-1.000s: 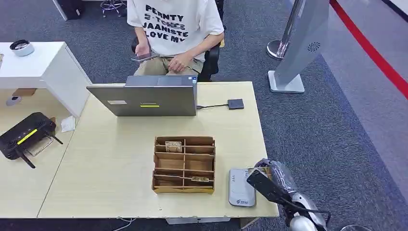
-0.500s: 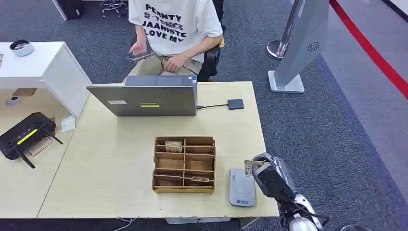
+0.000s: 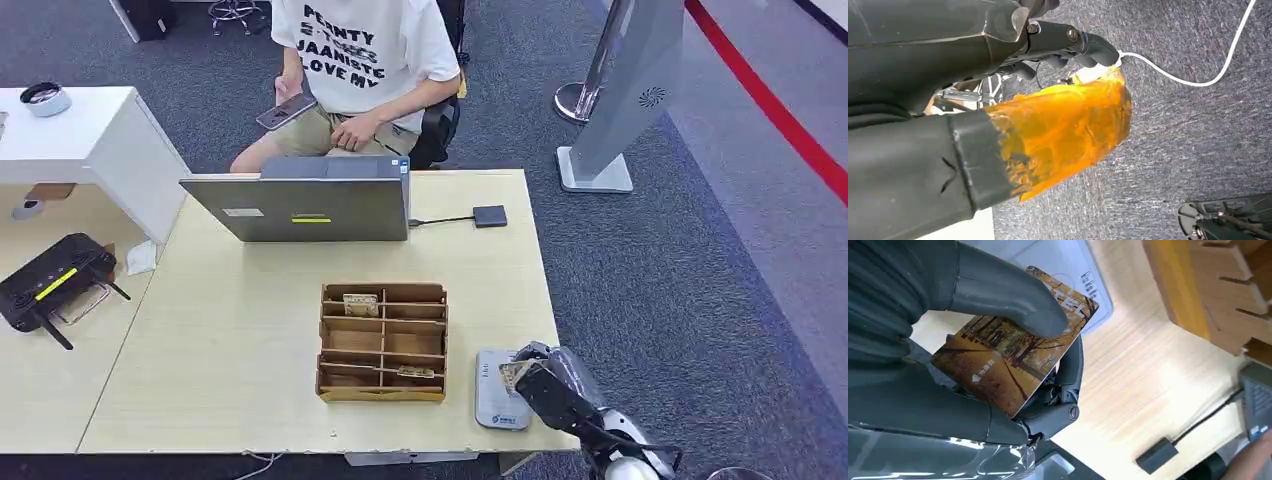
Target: Pass the card to the sensor for recognition and then transmit it.
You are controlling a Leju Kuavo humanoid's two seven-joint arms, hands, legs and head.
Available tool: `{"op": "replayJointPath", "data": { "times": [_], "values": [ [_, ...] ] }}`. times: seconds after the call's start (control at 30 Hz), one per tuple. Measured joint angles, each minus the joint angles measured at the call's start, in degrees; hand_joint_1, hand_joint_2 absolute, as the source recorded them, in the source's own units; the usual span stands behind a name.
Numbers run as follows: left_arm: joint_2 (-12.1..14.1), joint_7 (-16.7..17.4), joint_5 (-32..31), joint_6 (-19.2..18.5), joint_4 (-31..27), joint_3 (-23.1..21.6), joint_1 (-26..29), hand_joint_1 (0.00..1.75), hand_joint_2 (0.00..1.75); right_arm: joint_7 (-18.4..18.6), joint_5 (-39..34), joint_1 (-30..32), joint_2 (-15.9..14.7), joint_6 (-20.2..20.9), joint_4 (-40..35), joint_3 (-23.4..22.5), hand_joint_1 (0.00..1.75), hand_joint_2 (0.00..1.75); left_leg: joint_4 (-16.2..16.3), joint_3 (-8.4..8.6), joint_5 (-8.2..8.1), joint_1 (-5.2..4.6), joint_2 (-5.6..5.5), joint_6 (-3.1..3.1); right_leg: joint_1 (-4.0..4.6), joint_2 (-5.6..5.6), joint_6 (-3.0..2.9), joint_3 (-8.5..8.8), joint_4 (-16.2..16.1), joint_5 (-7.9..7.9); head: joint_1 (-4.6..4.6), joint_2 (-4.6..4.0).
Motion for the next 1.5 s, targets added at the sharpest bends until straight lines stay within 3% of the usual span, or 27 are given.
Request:
{"op": "replayJointPath", "data": {
  "times": [1.23,1.5],
  "values": [
    [0.02,0.0,-0.66,-0.04,0.0,0.0,-0.01,0.03,0.0,2.54,2.8,-2.17,-0.07,-1.29,4.94,2.76,1.75,1.75,0.0,0.04,0.0,0.0,0.0,0.0,0.0,0.0,0.0,0.03,0.0,0.0,0.0,0.0],
    [0.0,0.0,-0.66,-0.04,0.0,0.0,-0.02,0.03,0.0,4.98,8.26,-3.05,0.02,-2.42,5.77,3.74,1.75,1.75,0.0,0.05,0.0,0.0,0.0,0.0,0.0,0.0,0.0,0.04,0.0,0.0,0.0,0.0]
  ]
}}
